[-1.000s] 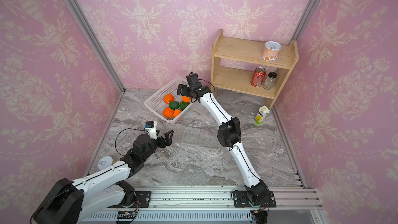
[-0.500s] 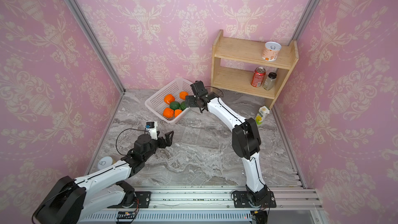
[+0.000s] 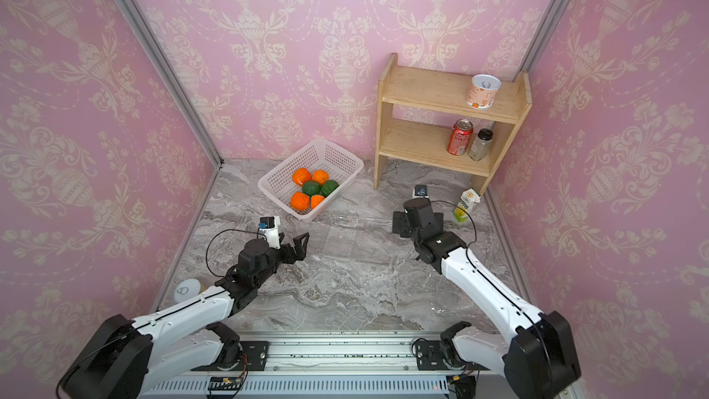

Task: Take oranges out of containers
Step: Reset both arms

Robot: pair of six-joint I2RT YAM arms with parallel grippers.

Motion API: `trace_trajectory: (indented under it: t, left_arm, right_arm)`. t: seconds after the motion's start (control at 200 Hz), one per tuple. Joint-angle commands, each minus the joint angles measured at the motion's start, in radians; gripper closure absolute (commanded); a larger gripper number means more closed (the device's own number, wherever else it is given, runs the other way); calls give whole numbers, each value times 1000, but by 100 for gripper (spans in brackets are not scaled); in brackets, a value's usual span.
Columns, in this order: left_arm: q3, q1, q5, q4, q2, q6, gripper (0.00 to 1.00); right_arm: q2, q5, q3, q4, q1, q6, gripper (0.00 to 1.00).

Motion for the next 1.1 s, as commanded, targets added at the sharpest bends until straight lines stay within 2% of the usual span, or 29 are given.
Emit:
trace_trajectory:
  t: [0.0, 0.08, 0.155, 0.26, 0.45, 0.49, 0.575, 0.66, 0.816, 0.936, 1.011, 1.046, 1.066, 1.096]
  left_arm:
    - [-5, 7, 27, 18, 21, -5, 1]
    - [-2, 7, 34, 26, 39, -7, 1]
    - [3, 7, 45, 29, 52, -7, 1]
    - [9, 7, 47, 24, 60, 1, 1]
    - [21, 7, 33, 1, 62, 26, 1]
    - [25, 7, 32, -8, 62, 33, 1]
    - [32, 7, 25, -22, 59, 42, 1]
    - [31, 7, 12, -32, 53, 56, 1]
    - [32, 7, -6, -42, 48, 72, 1]
    - [39, 7, -12, -54, 45, 90, 1]
    - [46, 7, -20, -76, 23, 106, 1]
    - [51, 7, -22, -87, 9, 124, 1]
    - [56, 8, -26, -100, -4, 138, 1]
    - [65, 9, -38, -119, -22, 160, 1]
  right_arm:
    - [-87, 27, -155, 243, -62, -107, 0]
    - [-100, 33, -299, 478, -112, -168, 0]
    - [-52, 3, -350, 576, -196, -117, 0]
    - [72, -49, -291, 551, -277, -87, 0]
    - [294, -99, -231, 665, -328, -137, 0]
    - [318, -106, -194, 625, -339, -130, 0]
    - [370, -199, -185, 701, -361, -135, 0]
    - [383, -204, -159, 668, -349, -157, 0]
    - [349, -233, -299, 896, -322, -204, 0]
    - [351, -242, -307, 912, -312, -221, 0]
    - [360, -318, -329, 950, -321, -233, 0]
    - [396, -367, -363, 1042, -332, -246, 0]
    - [410, -367, -386, 1127, -331, -250, 0]
    - [397, -347, -390, 1102, -327, -246, 0]
